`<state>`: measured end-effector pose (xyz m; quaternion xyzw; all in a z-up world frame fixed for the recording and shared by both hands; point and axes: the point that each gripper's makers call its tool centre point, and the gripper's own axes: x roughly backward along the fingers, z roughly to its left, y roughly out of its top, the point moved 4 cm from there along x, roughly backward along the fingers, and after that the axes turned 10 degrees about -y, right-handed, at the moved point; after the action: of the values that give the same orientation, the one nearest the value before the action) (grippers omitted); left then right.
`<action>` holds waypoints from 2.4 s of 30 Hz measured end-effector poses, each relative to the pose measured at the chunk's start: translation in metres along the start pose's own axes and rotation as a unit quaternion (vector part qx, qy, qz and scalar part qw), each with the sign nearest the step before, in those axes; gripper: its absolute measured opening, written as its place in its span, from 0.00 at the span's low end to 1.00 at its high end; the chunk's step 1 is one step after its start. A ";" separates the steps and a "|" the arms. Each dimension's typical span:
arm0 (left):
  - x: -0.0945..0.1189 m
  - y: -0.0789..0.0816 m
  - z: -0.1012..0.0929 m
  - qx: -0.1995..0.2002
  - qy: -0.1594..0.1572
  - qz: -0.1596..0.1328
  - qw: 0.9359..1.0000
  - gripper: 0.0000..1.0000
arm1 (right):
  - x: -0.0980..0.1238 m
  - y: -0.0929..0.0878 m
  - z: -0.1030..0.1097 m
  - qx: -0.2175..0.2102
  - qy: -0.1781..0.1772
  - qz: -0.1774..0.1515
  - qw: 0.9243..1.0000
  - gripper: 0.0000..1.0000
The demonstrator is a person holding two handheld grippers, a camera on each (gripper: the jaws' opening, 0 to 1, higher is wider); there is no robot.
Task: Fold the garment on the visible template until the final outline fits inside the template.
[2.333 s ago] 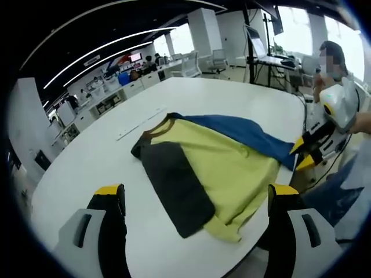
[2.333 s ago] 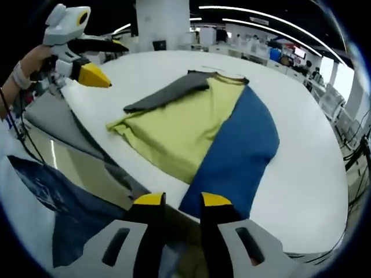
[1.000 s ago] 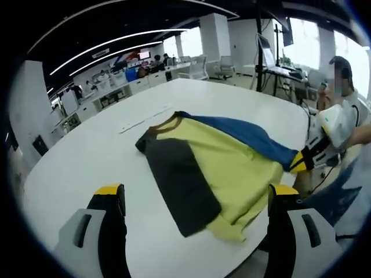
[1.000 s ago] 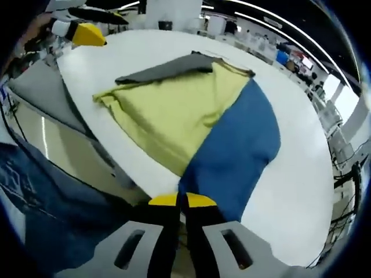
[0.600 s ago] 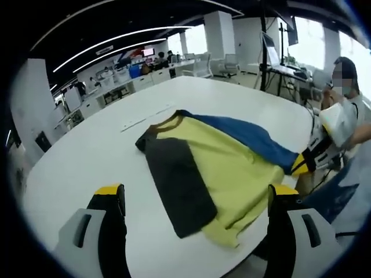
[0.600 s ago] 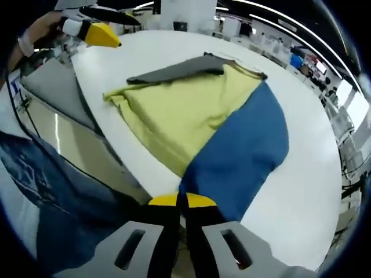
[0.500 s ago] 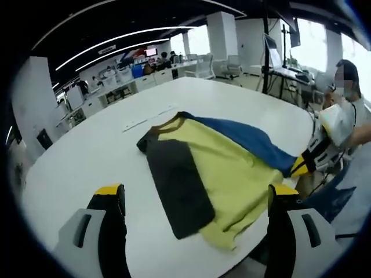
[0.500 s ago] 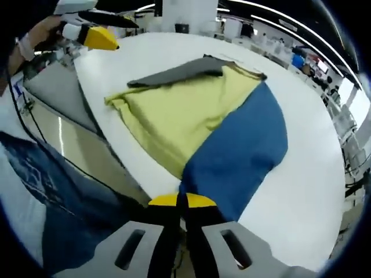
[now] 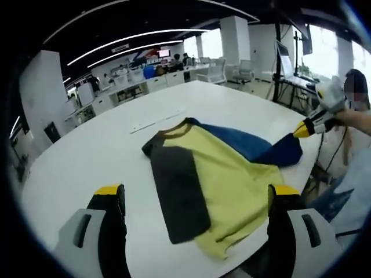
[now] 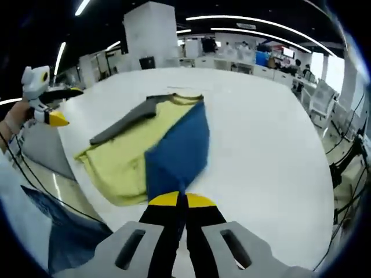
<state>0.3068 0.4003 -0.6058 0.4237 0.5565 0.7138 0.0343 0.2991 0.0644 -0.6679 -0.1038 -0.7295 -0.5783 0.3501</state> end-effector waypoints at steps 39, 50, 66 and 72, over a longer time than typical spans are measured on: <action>-0.028 0.025 0.012 -0.002 0.047 0.023 0.999 0.99 | -0.049 0.009 -0.146 0.058 -0.066 0.026 0.996 0.03; -0.029 0.030 0.013 -0.001 0.057 0.028 0.998 0.99 | -0.064 0.012 -0.198 0.070 -0.103 0.033 0.992 0.03; -0.034 0.032 0.004 0.006 0.069 0.038 0.997 0.99 | -0.081 0.004 -0.252 0.075 -0.143 0.053 0.985 0.03; -0.033 0.030 0.001 0.014 0.078 0.038 0.996 0.99 | -0.089 0.002 -0.263 0.071 -0.149 0.054 0.985 0.03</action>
<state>0.3412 0.3732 -0.5997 0.3884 0.5508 0.7376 -0.0419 0.4684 -0.1538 -0.6992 -0.2032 -0.8059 -0.4836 0.2747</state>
